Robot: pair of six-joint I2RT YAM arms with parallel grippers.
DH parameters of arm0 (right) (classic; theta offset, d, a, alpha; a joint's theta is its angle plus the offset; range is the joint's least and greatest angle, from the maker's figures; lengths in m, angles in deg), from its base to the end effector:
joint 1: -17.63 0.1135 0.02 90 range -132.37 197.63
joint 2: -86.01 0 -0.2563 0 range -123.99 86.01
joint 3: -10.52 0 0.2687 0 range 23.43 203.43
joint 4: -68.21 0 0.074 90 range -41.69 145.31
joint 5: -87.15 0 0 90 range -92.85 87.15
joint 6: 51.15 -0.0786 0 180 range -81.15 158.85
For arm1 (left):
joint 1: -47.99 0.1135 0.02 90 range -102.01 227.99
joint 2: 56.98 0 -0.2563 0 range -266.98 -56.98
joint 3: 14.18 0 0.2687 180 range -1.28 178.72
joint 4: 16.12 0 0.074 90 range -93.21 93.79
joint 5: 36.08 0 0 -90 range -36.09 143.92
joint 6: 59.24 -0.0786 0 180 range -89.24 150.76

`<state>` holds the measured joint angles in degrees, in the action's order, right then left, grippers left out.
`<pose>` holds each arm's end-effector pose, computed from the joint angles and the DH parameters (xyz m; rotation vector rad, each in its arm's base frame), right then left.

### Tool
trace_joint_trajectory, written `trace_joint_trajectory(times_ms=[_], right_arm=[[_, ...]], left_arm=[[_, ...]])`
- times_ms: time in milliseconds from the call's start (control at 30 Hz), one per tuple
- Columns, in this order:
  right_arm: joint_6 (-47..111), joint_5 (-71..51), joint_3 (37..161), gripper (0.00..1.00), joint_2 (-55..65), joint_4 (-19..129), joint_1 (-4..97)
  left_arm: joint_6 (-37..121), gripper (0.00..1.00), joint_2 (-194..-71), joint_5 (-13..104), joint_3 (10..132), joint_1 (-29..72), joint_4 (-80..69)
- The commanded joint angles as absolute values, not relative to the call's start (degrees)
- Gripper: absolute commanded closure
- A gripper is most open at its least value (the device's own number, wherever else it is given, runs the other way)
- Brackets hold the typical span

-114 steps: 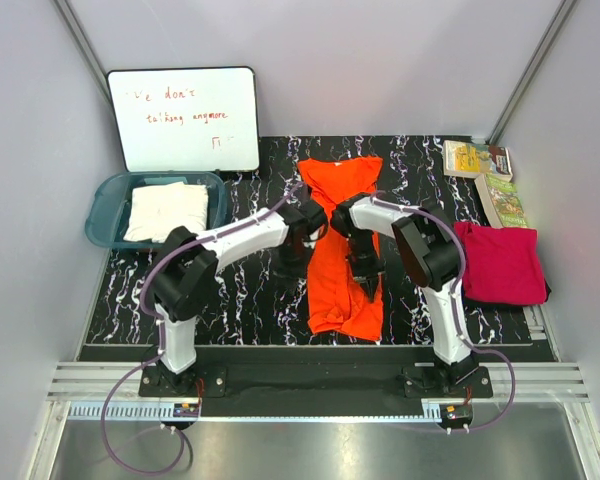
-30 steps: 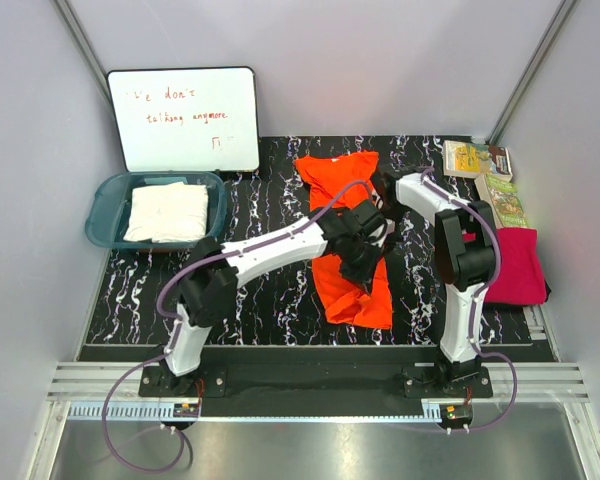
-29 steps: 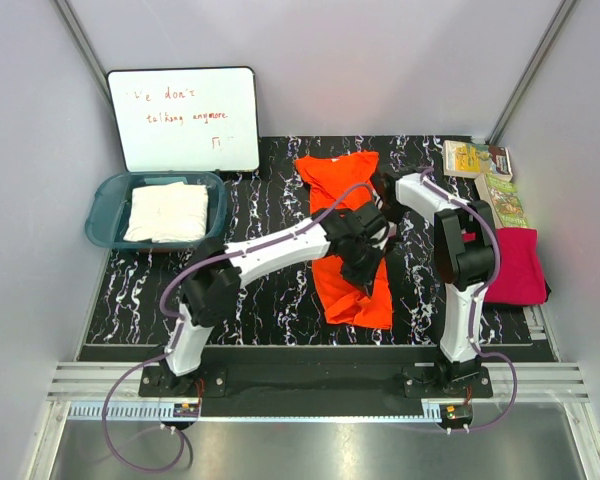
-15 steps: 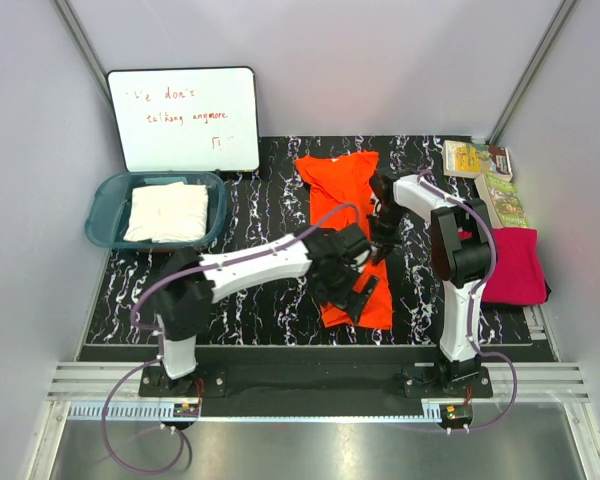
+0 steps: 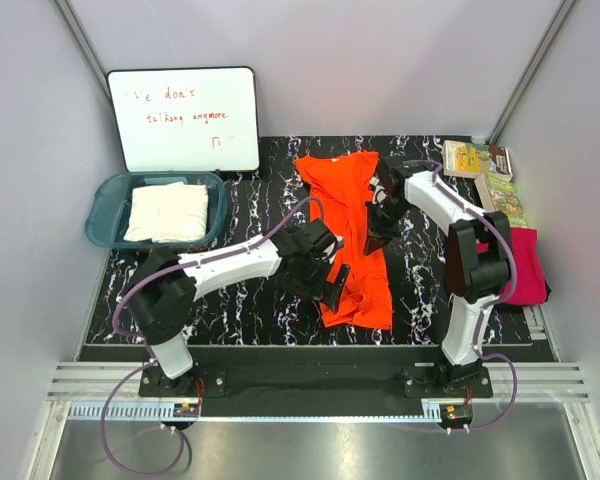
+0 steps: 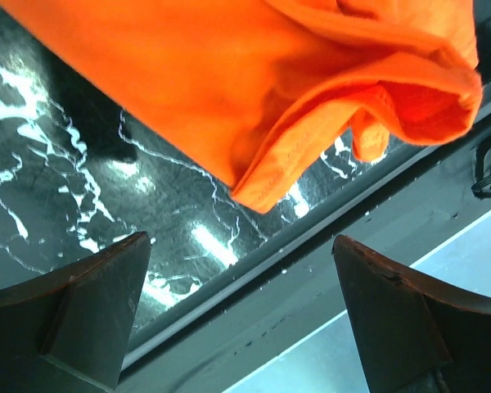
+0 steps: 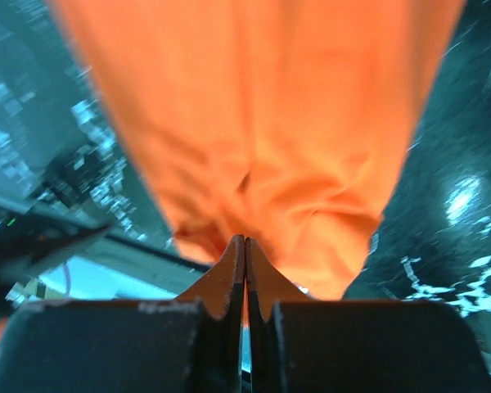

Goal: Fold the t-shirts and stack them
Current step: Grab the bottom of the folded rectangular tshirt with both arms

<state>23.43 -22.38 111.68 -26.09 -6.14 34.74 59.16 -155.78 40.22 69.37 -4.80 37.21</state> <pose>0.3673 0.1406 0.1524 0.0671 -3.0760 -0.5437 0.2110 -0.3086 0.1561 0.6878 2.8656 -0.6313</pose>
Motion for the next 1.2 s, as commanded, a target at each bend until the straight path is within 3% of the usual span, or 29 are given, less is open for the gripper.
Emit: trace_joint_trajectory(times_ms=[0, 367, 633, 1167], right_arm=[[23.3, -29.7, 109.1, 0.97, -20.3, -6.2, 35.7], [23.6, -35.7, 97.4, 0.99, -18.0, -5.8, 39.4], [23.7, -37.0, 93.2, 0.99, -15.4, -8.3, 41.3], [18.1, -27.1, 84.1, 0.97, -13.6, -10.0, 42.2]], left_arm=[[59.1, 0.01, -156.7, 37.8, 68.3, -3.7, 30.0], [61.3, 0.01, -161.2, 38.2, 69.9, 0.1, 28.0], [60.6, 0.01, -166.2, 44.2, 76.9, 2.7, 34.4], [60.7, 0.05, -175.7, 49.1, 91.4, 4.7, 45.8]])
